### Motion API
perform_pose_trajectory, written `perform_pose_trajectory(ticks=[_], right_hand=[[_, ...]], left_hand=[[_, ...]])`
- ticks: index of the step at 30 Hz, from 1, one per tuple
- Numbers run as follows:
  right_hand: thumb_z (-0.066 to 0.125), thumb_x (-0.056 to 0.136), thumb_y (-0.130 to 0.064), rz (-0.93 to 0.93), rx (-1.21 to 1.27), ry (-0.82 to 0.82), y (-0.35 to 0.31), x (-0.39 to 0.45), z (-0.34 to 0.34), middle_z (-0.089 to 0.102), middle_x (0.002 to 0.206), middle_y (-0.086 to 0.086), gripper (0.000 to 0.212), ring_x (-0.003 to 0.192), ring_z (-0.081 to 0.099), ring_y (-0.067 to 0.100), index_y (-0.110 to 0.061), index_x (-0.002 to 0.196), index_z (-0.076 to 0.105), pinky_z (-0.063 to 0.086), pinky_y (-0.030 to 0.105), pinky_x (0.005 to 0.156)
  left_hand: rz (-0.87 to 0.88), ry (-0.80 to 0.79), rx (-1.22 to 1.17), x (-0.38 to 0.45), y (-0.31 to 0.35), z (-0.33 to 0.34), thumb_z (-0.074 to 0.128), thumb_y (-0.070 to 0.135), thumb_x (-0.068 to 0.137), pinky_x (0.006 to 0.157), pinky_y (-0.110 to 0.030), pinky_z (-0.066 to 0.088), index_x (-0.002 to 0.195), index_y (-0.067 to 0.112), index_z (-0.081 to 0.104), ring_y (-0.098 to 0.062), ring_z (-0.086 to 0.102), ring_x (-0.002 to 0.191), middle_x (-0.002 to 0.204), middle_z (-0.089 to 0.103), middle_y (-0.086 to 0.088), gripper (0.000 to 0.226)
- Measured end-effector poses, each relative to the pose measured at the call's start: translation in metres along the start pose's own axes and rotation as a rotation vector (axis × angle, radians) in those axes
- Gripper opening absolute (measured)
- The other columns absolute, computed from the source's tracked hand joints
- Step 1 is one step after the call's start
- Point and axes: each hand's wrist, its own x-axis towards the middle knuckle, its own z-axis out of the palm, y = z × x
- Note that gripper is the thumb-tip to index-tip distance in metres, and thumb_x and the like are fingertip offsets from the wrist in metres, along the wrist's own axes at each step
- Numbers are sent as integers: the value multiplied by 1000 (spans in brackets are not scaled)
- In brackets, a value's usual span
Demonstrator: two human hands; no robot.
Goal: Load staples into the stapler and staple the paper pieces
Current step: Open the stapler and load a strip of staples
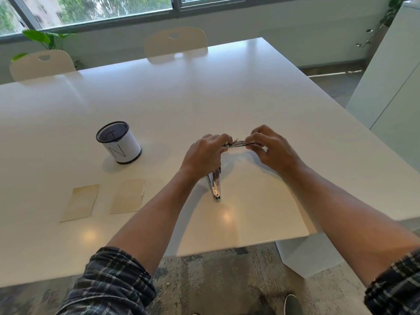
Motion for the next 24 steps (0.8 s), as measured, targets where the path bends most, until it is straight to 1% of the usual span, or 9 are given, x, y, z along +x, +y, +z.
perform_pose_trajectory(ticks=[1,6,11,16,21,22,24], right_hand=[[73,93,-8,9,15,-3,0,0,0,64,107,4,12,81,64,22,-13,104,75,56,39,71],[73,93,-9,49,47,-4,-2,0,-1,63,105,0,11,79,62,18,-15,103,73,55,35,73],[72,93,-8,90,63,-4,-5,1,-3,63,102,-1,9,78,60,19,-13,99,69,55,40,73],[70,94,-9,84,52,11,-7,0,-4,61,99,-3,10,77,57,19,-13,102,64,53,42,72],[71,94,-5,20,31,15,-7,1,-4,64,105,3,14,85,64,22,-10,107,73,56,39,73],[71,94,-5,17,21,21,-7,1,-4,64,105,4,14,86,64,22,-11,107,74,56,39,72],[71,95,-7,16,-1,38,-7,1,-4,65,106,5,14,89,65,23,-11,107,74,57,42,71]], left_hand=[[4,1,6,0,0,0,69,7,94,72,-46,59,122,11,67,-34,67,98,109,76,-7,28],[20,-3,26,1,3,-1,69,6,94,71,-45,59,122,12,69,-34,67,95,107,75,-8,29],[31,-26,38,3,6,-3,69,4,93,71,-44,58,121,12,69,-34,66,93,105,75,-8,29],[35,-63,48,4,5,-3,66,-1,93,73,-42,57,121,16,72,-33,66,98,114,73,-6,33],[2,-110,48,8,5,-3,59,-6,92,72,-43,56,126,22,71,-30,64,102,117,71,-3,45],[0,-119,46,10,5,-4,60,-5,92,71,-43,56,126,22,70,-30,64,100,115,71,-3,45],[-14,-139,29,12,4,-6,63,4,94,70,-45,58,123,24,68,-28,66,96,111,72,-1,36]])
